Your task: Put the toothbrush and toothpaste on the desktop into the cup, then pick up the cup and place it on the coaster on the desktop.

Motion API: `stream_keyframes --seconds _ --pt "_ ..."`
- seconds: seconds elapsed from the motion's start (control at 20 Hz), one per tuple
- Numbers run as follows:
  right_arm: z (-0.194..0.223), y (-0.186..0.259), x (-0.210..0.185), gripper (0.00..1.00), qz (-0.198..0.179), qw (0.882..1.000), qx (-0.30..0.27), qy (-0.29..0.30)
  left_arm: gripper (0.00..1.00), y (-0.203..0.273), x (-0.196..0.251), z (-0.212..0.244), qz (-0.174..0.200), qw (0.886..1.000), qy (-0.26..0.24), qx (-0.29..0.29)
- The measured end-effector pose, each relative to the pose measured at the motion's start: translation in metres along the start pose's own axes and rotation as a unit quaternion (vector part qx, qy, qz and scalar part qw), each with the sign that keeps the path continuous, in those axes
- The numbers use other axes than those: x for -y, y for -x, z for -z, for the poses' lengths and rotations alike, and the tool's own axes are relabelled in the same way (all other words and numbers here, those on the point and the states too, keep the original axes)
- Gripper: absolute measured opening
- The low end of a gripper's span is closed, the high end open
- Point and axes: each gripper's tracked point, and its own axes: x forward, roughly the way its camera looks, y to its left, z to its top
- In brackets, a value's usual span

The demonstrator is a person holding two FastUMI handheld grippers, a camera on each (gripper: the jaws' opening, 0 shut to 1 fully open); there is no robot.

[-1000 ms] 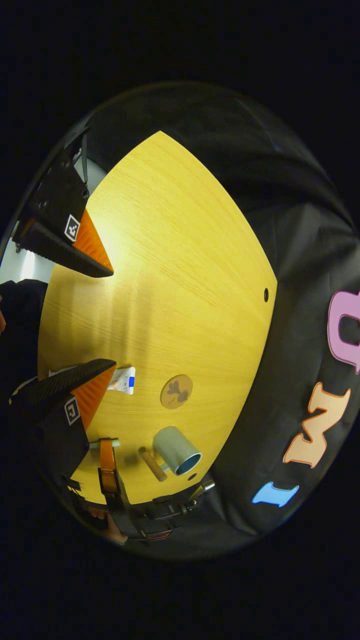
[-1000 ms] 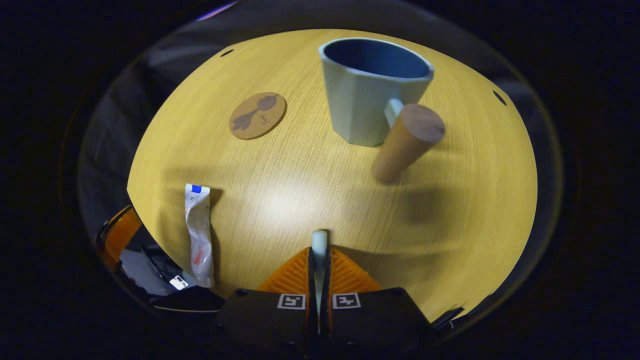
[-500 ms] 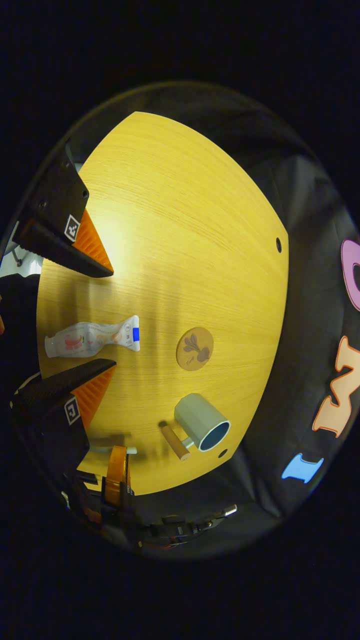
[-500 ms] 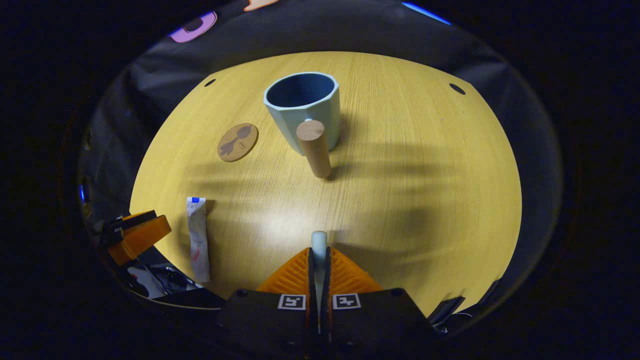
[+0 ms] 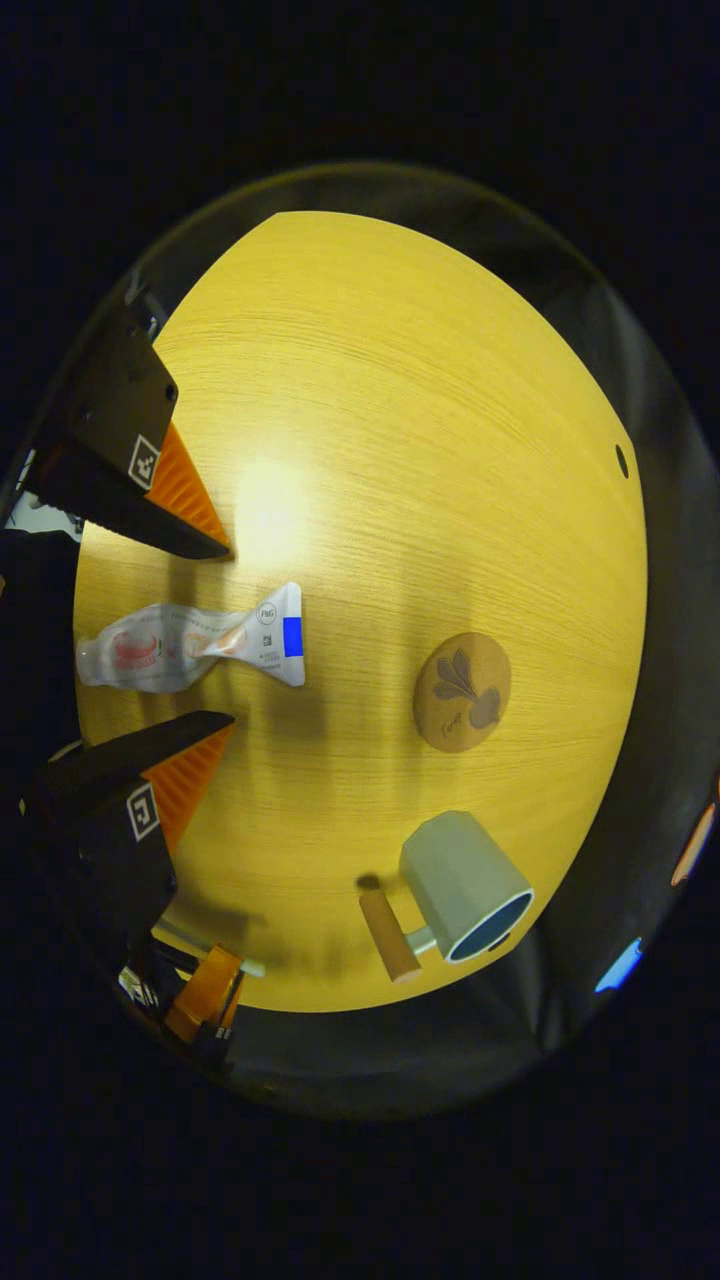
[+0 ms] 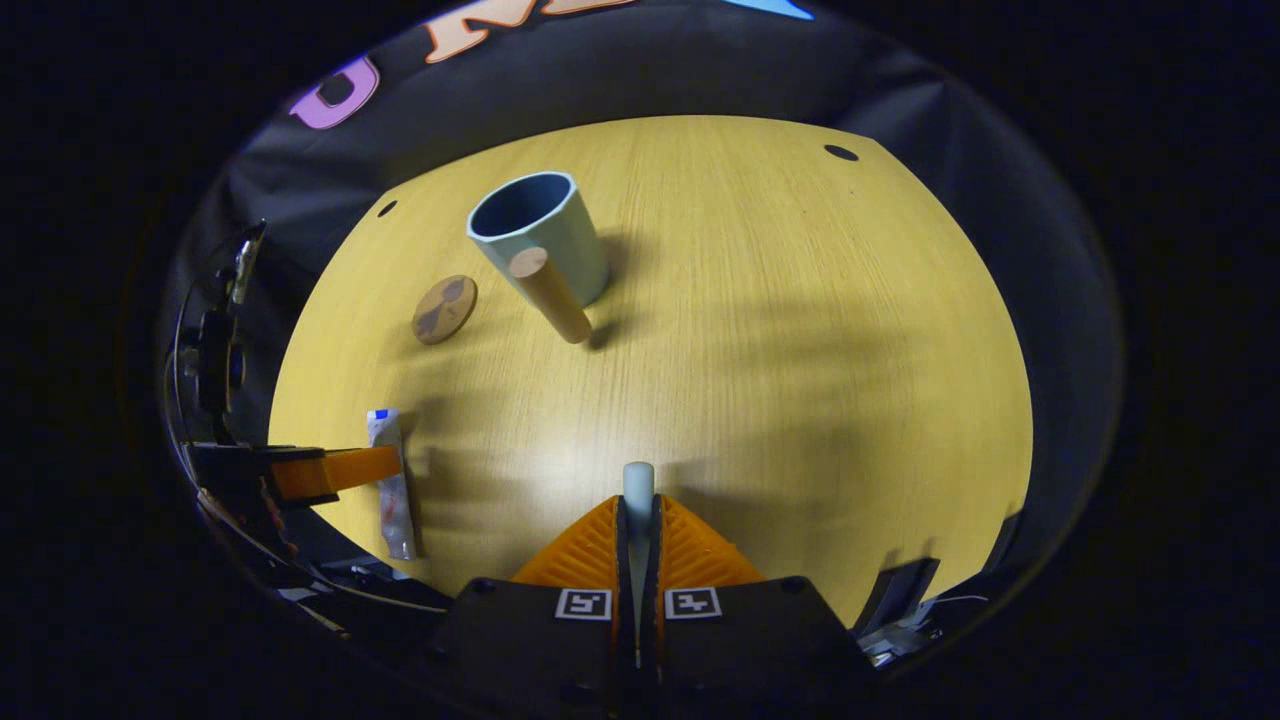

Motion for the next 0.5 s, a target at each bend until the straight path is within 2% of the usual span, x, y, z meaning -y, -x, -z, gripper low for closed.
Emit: stream_keyframes --seconds 0.2,0.3,0.35,0.4,0.5 --pt "0.002 0.004 0.015 0.05 0.008 1.000 0.003 -0.010 0.83 -0.010 0.001 -0.004 -0.007 1.000 0.002 -0.015" --pt "0.000 0.006 0.018 0.05 0.008 1.000 0.006 -0.014 0.70 -0.012 -0.004 -0.005 -0.019 1.000 0.001 -0.021" --pt "-0.002 0.007 0.020 0.05 0.008 1.000 0.008 -0.014 0.53 -0.012 -0.006 -0.006 -0.024 1.000 -0.001 -0.021" --pt "-0.003 0.007 0.021 0.05 0.008 1.000 0.009 -0.014 0.50 -0.013 -0.008 -0.006 -0.027 0.999 -0.002 -0.024" --pt "-0.007 0.007 0.023 0.05 0.009 1.000 0.012 -0.012 0.34 -0.017 -0.005 -0.004 -0.040 0.999 -0.004 -0.025"
